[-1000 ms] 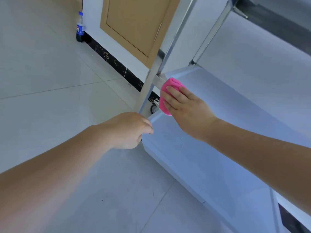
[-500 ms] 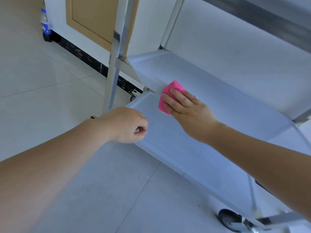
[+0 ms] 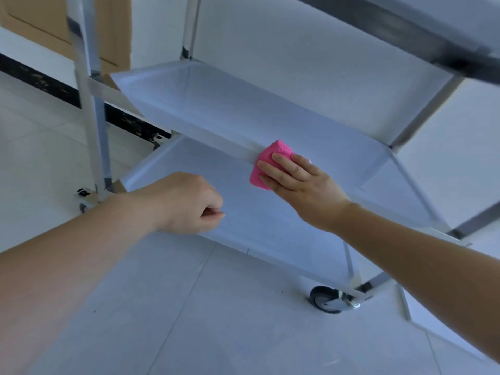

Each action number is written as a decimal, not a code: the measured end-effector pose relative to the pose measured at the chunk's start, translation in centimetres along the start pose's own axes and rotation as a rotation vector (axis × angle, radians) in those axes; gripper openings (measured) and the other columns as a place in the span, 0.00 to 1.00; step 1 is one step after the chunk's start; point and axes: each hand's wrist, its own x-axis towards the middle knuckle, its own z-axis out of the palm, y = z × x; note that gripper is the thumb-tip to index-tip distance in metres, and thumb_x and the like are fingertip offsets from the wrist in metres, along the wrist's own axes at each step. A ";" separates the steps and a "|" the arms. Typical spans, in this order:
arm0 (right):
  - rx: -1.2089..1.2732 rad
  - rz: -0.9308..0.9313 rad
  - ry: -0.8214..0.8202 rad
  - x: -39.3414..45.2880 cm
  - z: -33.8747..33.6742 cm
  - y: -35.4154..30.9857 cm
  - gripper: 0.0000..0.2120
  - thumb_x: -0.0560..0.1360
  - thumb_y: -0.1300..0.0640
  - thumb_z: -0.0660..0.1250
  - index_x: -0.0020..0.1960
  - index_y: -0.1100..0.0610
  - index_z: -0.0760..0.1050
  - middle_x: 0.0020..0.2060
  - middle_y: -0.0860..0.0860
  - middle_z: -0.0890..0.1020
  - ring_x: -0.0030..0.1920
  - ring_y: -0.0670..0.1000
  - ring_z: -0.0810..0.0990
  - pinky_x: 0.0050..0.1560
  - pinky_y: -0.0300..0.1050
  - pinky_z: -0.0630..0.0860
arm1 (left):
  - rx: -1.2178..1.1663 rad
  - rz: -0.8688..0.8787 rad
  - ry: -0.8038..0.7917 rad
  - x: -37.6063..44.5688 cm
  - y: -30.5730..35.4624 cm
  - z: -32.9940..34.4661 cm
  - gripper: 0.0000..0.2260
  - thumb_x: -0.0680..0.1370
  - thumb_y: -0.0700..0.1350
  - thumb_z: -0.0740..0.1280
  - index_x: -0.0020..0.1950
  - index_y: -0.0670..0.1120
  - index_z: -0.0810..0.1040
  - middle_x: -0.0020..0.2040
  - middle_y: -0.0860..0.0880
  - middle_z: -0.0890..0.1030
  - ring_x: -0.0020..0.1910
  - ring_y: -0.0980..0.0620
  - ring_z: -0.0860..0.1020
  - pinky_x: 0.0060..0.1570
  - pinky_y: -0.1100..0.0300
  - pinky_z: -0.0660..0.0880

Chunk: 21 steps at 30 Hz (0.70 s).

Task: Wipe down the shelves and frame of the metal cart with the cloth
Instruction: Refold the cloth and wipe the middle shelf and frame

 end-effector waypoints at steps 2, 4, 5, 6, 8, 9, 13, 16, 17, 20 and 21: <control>0.008 0.010 -0.006 -1.8 0.5 0.3 0.25 0.75 0.60 0.58 0.72 0.55 0.66 0.72 0.52 0.67 0.71 0.57 0.65 0.71 0.56 0.61 | 0.015 0.043 0.007 0.9 0.7 0.4 0.18 0.74 0.51 0.61 0.28 0.47 0.60 0.26 0.49 0.68 0.28 0.49 0.67 0.28 0.59 0.61; 0.012 0.018 -0.025 -3.5 0.9 0.6 0.25 0.75 0.60 0.58 0.72 0.55 0.64 0.73 0.51 0.65 0.72 0.57 0.64 0.72 0.56 0.60 | 0.017 0.079 0.008 1.6 1.3 0.9 0.17 0.74 0.52 0.61 0.28 0.46 0.61 0.26 0.49 0.68 0.28 0.49 0.68 0.29 0.59 0.63; 0.013 0.023 -0.030 -4.3 1.1 0.7 0.25 0.75 0.60 0.58 0.72 0.54 0.64 0.73 0.51 0.65 0.72 0.57 0.63 0.72 0.56 0.60 | 0.017 0.091 0.003 1.9 1.6 1.1 0.17 0.74 0.52 0.61 0.29 0.46 0.62 0.26 0.50 0.69 0.29 0.50 0.68 0.29 0.59 0.64; 0.014 0.029 -0.030 -5.1 1.3 0.9 0.25 0.75 0.60 0.57 0.72 0.54 0.64 0.73 0.51 0.65 0.72 0.56 0.63 0.72 0.55 0.60 | 0.019 0.101 -0.001 2.1 1.9 1.3 0.17 0.74 0.52 0.60 0.29 0.46 0.62 0.27 0.50 0.69 0.29 0.50 0.69 0.29 0.59 0.64; 0.010 0.039 -0.021 -6.8 1.7 1.1 0.25 0.76 0.61 0.55 0.73 0.54 0.63 0.73 0.50 0.64 0.73 0.56 0.63 0.72 0.55 0.58 | 0.017 0.119 -0.007 2.7 2.5 1.8 0.17 0.74 0.53 0.60 0.29 0.47 0.62 0.27 0.50 0.69 0.29 0.50 0.69 0.29 0.59 0.63; 0.004 0.043 -0.019 -7.7 2.0 1.2 0.25 0.76 0.61 0.54 0.73 0.54 0.63 0.73 0.50 0.64 0.73 0.56 0.62 0.73 0.55 0.58 | 0.012 0.126 -0.013 2.9 2.8 2.0 0.17 0.74 0.52 0.61 0.29 0.47 0.62 0.27 0.50 0.69 0.28 0.51 0.68 0.29 0.59 0.63; 0.000 0.055 -0.025 -11.2 2.7 1.7 0.25 0.77 0.62 0.52 0.73 0.53 0.62 0.73 0.49 0.63 0.73 0.55 0.60 0.73 0.54 0.56 | 0.022 0.163 -0.036 3.7 4.1 2.6 0.18 0.74 0.52 0.60 0.29 0.47 0.60 0.26 0.50 0.68 0.28 0.50 0.66 0.29 0.59 0.62; 0.001 0.072 -0.038 -13.6 3.2 2.2 0.25 0.78 0.63 0.51 0.74 0.53 0.59 0.74 0.49 0.60 0.74 0.54 0.57 0.74 0.54 0.56 | 0.041 0.190 -0.068 4.8 5.5 2.8 0.18 0.75 0.53 0.60 0.29 0.47 0.61 0.27 0.50 0.68 0.29 0.50 0.66 0.29 0.59 0.61; 0.001 0.074 -0.043 -14.4 3.3 2.3 0.25 0.78 0.63 0.51 0.74 0.53 0.59 0.74 0.49 0.59 0.75 0.55 0.57 0.74 0.53 0.55 | 0.049 0.203 -0.075 5.2 6.0 2.9 0.18 0.75 0.53 0.60 0.29 0.47 0.60 0.27 0.50 0.67 0.30 0.50 0.66 0.29 0.59 0.60; -0.008 0.090 -0.067 -16.7 3.5 2.6 0.29 0.75 0.61 0.63 0.74 0.53 0.60 0.74 0.48 0.59 0.74 0.54 0.56 0.75 0.53 0.52 | 0.048 0.249 -0.085 6.8 7.8 3.2 0.17 0.75 0.53 0.59 0.29 0.48 0.60 0.29 0.51 0.69 0.32 0.49 0.69 0.31 0.59 0.62; -0.011 0.100 -0.078 -17.5 3.5 2.7 0.30 0.74 0.61 0.66 0.74 0.52 0.61 0.74 0.48 0.59 0.74 0.54 0.56 0.74 0.53 0.52 | 0.050 0.266 -0.088 7.2 8.4 3.4 0.17 0.75 0.54 0.59 0.29 0.48 0.60 0.30 0.51 0.70 0.33 0.49 0.70 0.32 0.59 0.63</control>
